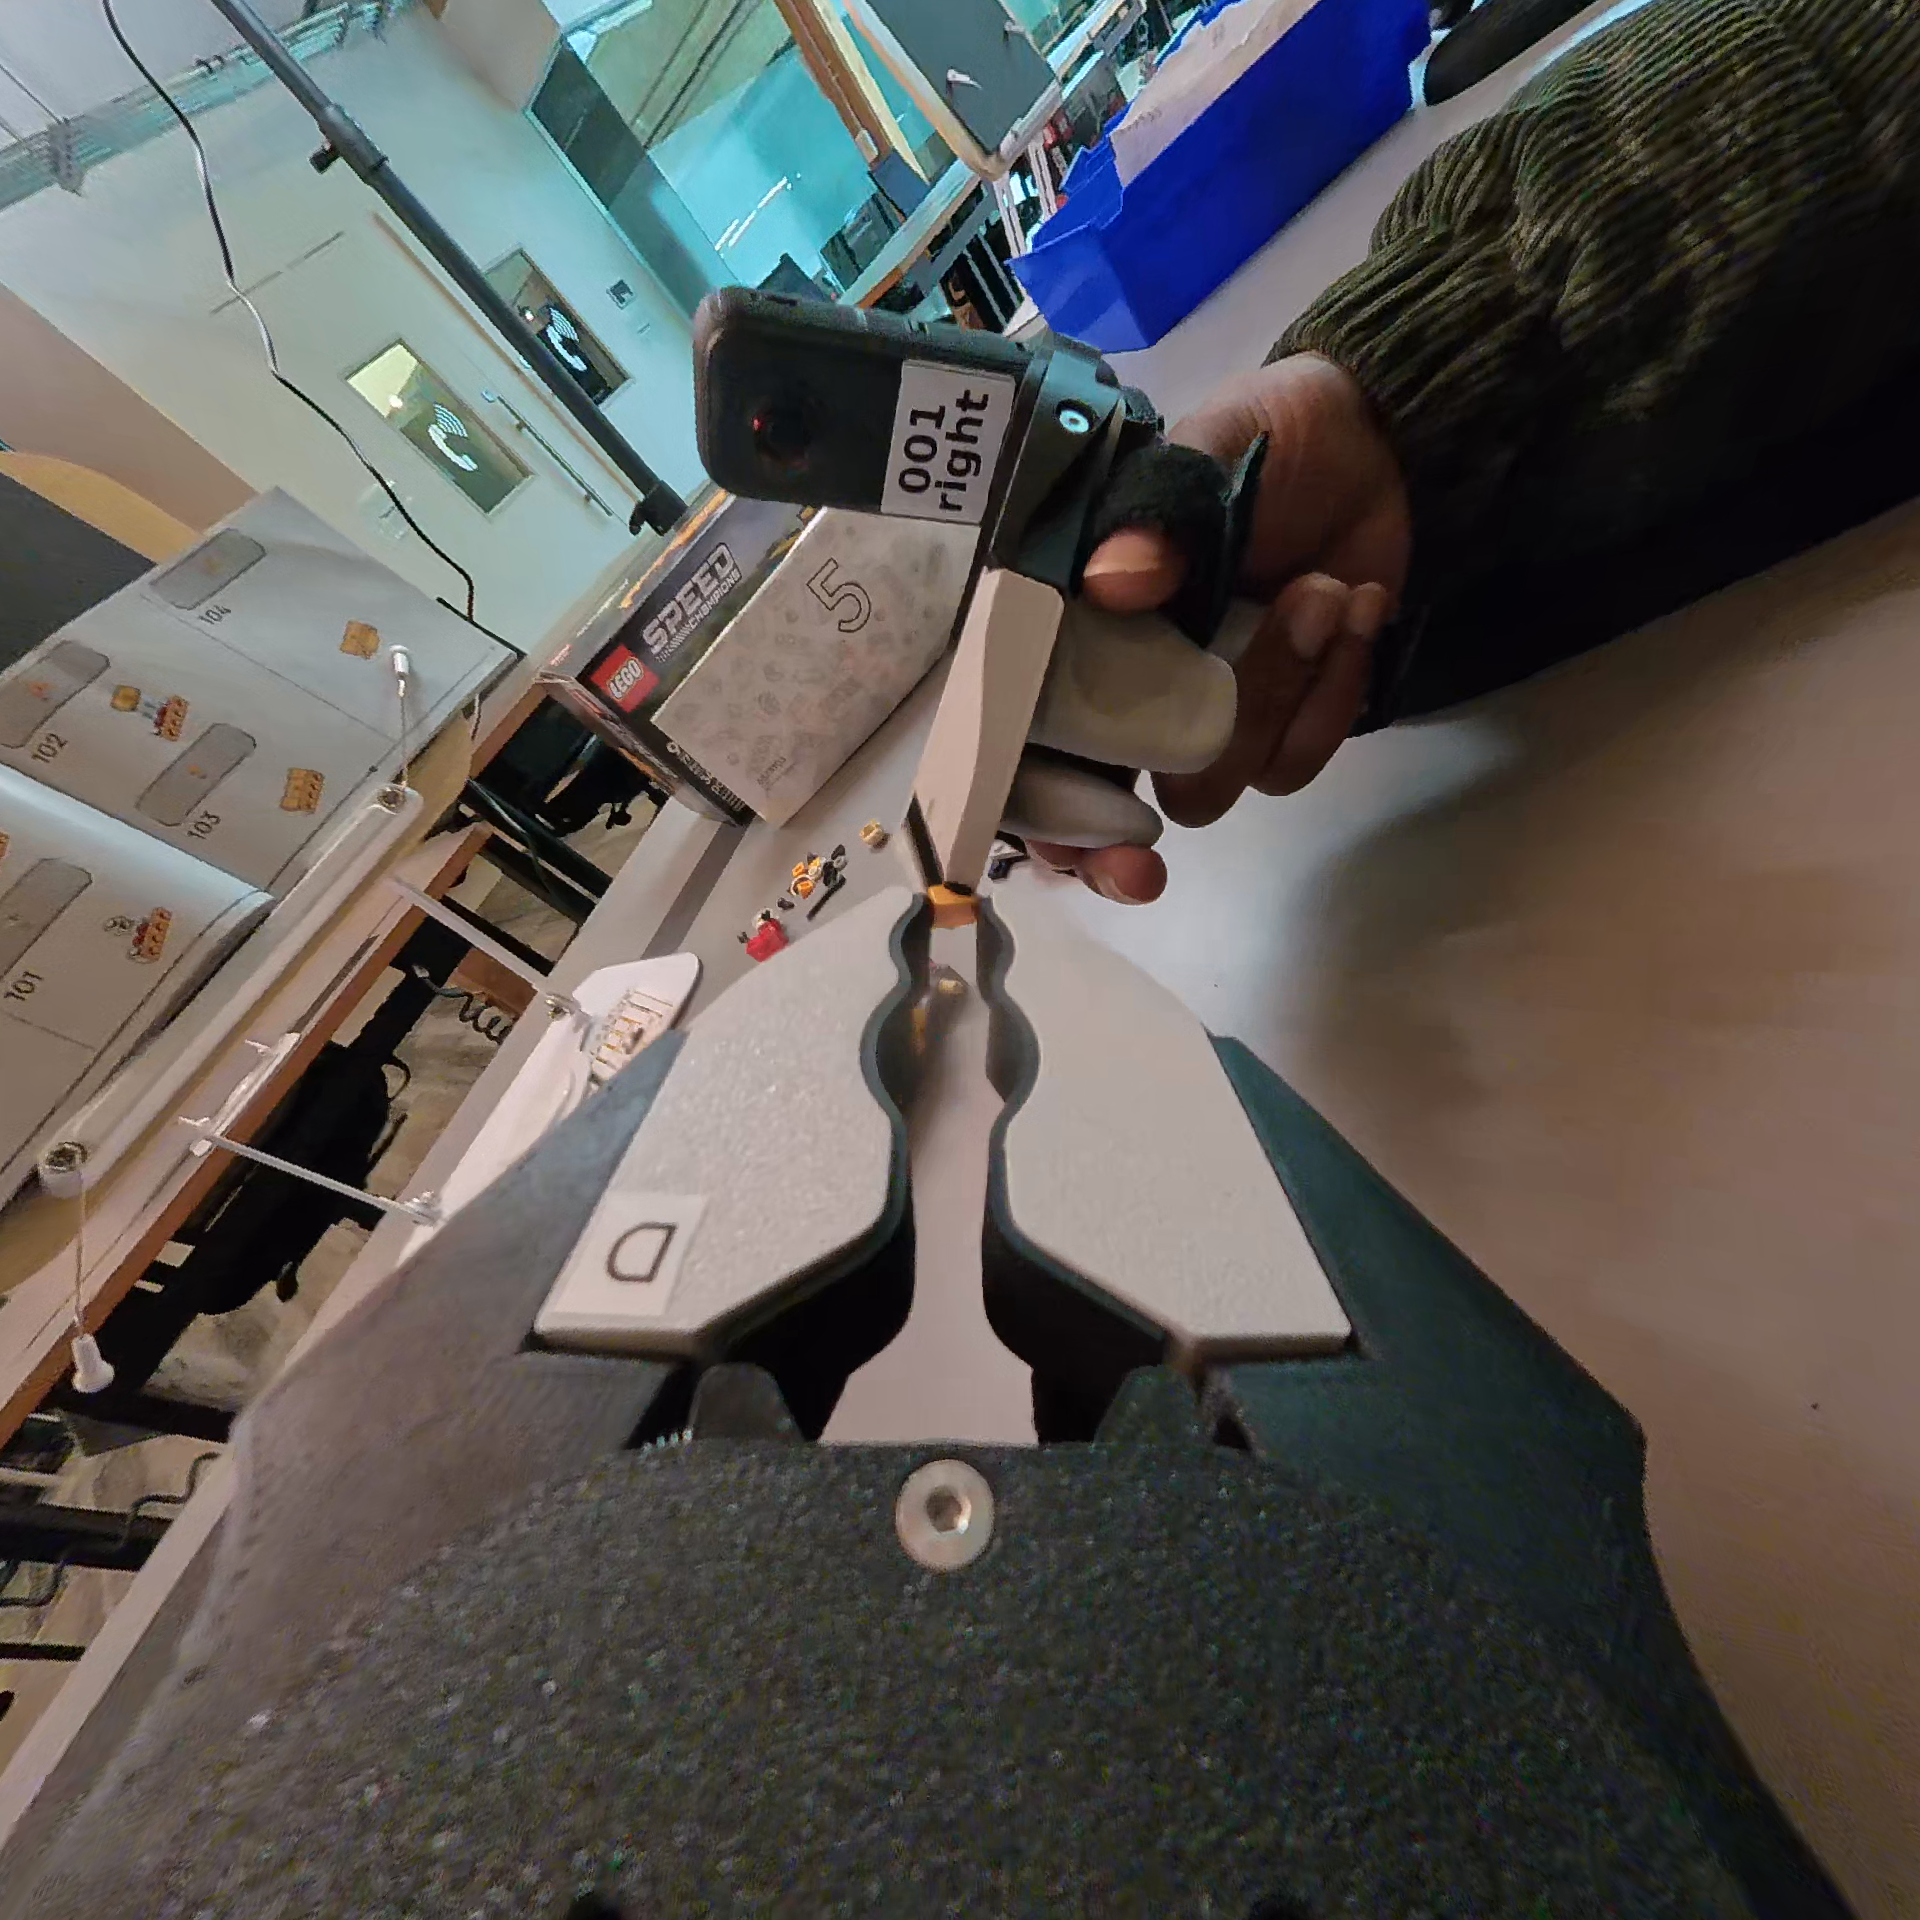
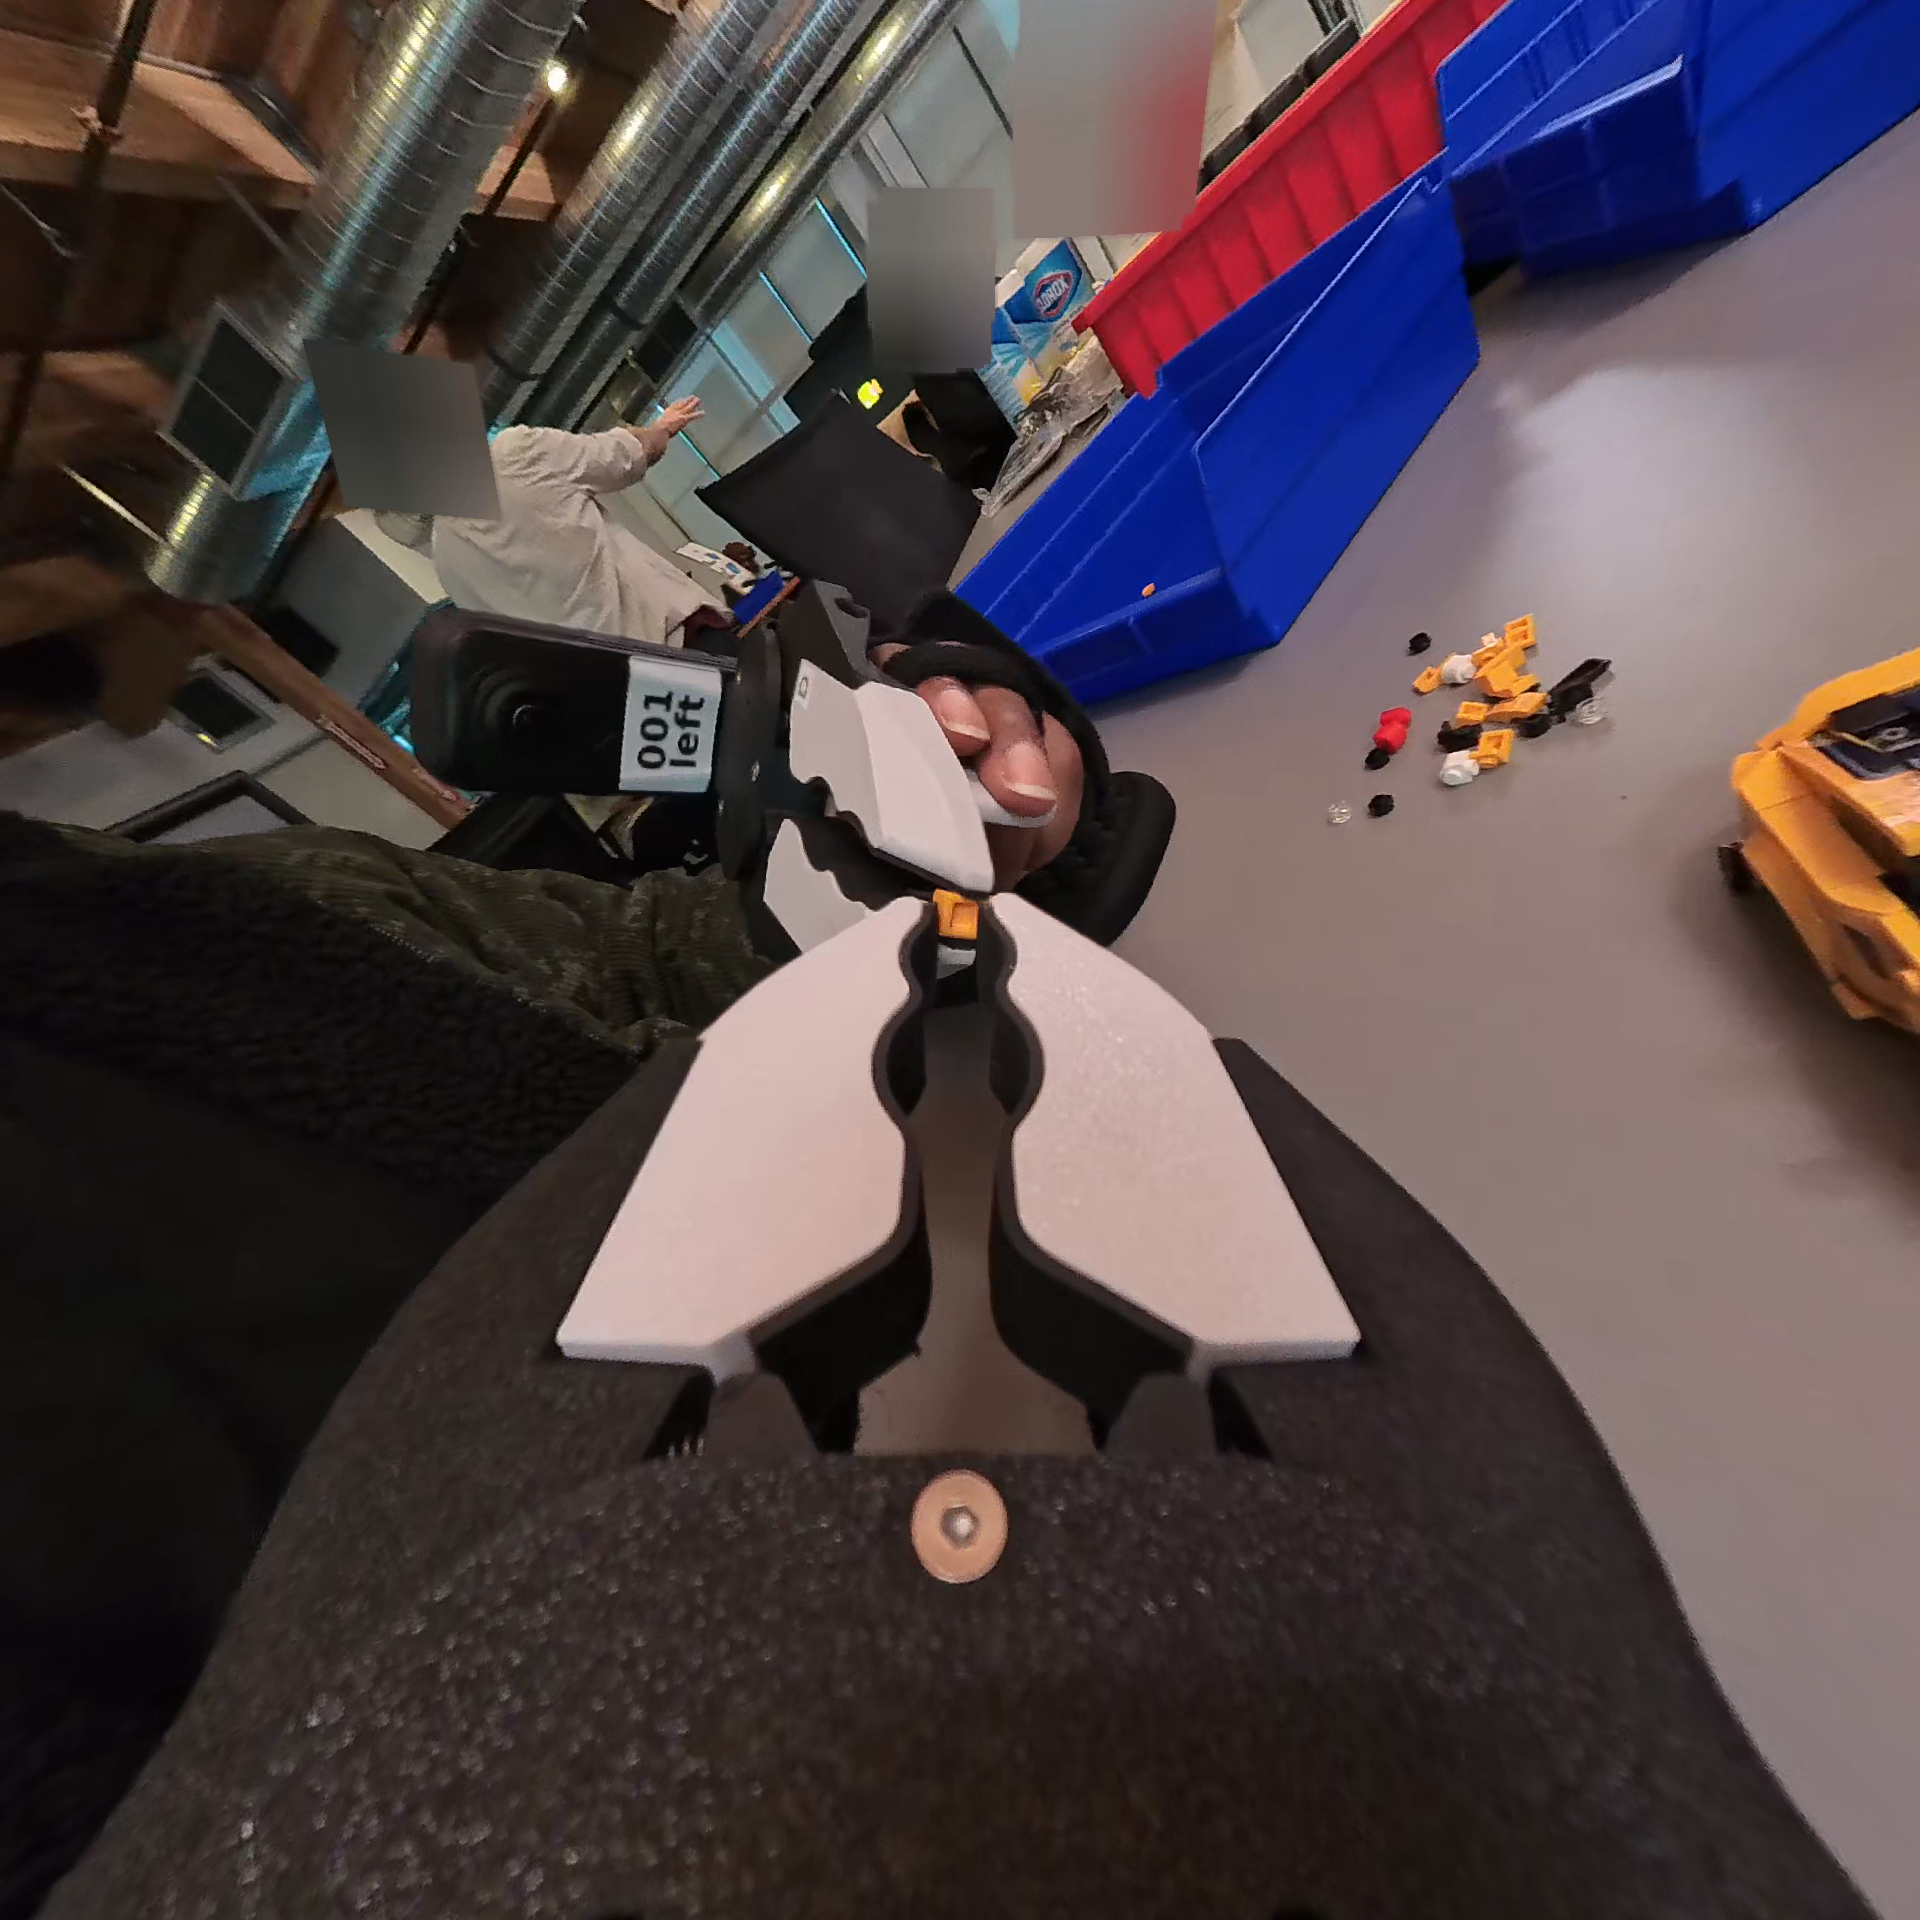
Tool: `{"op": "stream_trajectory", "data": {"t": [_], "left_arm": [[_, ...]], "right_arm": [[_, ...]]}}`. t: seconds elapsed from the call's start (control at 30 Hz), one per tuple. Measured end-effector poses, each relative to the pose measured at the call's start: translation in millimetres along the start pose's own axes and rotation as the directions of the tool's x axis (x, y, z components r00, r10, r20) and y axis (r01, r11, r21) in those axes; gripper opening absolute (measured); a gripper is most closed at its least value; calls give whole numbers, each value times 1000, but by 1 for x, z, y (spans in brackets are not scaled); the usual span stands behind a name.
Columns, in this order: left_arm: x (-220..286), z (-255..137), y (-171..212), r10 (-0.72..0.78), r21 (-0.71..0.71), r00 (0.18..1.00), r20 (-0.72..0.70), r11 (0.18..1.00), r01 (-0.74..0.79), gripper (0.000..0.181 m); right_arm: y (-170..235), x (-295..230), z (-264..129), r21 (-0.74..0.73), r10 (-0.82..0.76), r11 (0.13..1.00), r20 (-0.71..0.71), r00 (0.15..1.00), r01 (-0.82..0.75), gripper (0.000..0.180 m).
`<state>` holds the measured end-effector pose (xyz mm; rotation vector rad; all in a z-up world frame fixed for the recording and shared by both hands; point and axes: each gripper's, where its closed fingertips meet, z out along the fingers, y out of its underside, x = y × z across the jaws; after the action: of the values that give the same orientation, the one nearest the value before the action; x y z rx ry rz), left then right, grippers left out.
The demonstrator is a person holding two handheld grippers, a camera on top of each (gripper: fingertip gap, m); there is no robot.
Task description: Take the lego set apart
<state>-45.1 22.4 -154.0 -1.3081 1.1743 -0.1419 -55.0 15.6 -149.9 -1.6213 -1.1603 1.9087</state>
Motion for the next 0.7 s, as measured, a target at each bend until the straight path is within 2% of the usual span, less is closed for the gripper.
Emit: {"op": "stream_trajectory", "data": {"t": [0.13,0.23,0.4,0.53,0.7], "left_arm": [[-24,-6,20,-75,-88,994,74,993,81,8],[-56,-19,55,-177,-197,968,177,957,211,8],[-90,-46,137,-290,-432,898,332,799,418,8],[-83,-61,178,-403,-534,829,389,634,559,8],[-85,-71,188,-429,-529,787,443,583,617,12]], "right_arm": [[-11,9,-11,35,-48,998,-72,996,51,11],[-18,33,-31,9,-182,981,-269,946,192,12],[-34,65,-70,-45,-303,943,-525,795,329,13],[-41,73,-87,-28,-295,938,-584,756,344,12],[-41,75,-89,-31,-293,939,-590,752,341,12]]}}
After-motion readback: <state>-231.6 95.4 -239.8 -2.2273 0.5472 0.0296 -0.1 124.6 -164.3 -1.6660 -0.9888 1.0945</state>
